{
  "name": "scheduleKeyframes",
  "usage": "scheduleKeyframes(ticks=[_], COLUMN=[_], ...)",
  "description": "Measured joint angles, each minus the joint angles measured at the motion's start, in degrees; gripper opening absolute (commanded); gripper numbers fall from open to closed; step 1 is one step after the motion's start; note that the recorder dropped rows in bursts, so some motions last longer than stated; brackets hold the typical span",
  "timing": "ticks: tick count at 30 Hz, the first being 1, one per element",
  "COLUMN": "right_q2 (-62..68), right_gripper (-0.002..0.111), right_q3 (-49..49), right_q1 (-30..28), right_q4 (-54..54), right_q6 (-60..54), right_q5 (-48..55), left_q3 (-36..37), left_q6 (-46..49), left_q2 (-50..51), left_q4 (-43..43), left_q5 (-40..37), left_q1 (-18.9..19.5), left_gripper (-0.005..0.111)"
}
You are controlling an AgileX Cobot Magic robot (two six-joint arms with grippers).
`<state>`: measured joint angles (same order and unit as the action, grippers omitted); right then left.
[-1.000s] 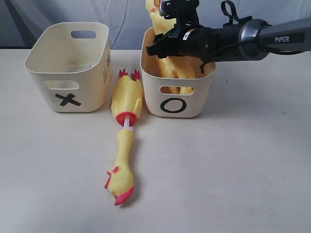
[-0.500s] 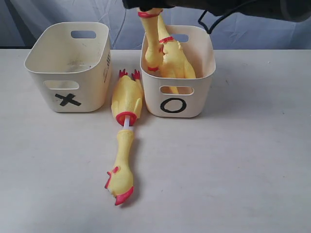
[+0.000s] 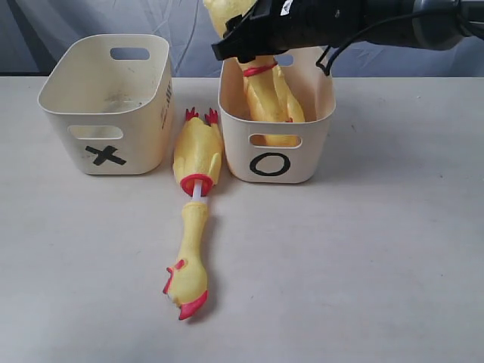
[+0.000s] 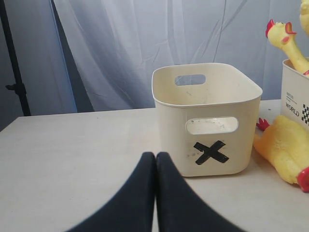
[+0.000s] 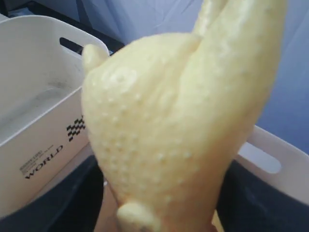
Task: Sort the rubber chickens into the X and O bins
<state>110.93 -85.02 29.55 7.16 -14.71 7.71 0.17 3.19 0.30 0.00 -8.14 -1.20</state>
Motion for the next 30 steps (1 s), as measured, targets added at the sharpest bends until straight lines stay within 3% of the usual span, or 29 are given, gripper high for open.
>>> scheduleKeyframes(ticks=[4,17,26,30], right_q2=[1.5,2.0,-4.1,-1.3], right_gripper=[0.084,0.084,0.084,0.084], right_q3=[0.0,0.0,0.0,0.0], right_q1=[-1.6,-3.9,5.8,10.6], right_q4=[-1.1,2.0,13.3,14.7], right_q6=[0.1,1.4,1.7,1.7], right_q5=[0.5,6.1,28.9,33.5], left_q3=[0.0,0.0,0.0,0.0], left_q6=[0.0,0.0,0.0,0.0], left_q2=[0.0,0.0,0.0,0.0], left_q4=[0.0,0.0,0.0,0.0], left_q5=[0.0,0.0,0.0,0.0], left_q1=[0.0,0.0,0.0,0.0], left_gripper=[0.0,0.0,0.0,0.0])
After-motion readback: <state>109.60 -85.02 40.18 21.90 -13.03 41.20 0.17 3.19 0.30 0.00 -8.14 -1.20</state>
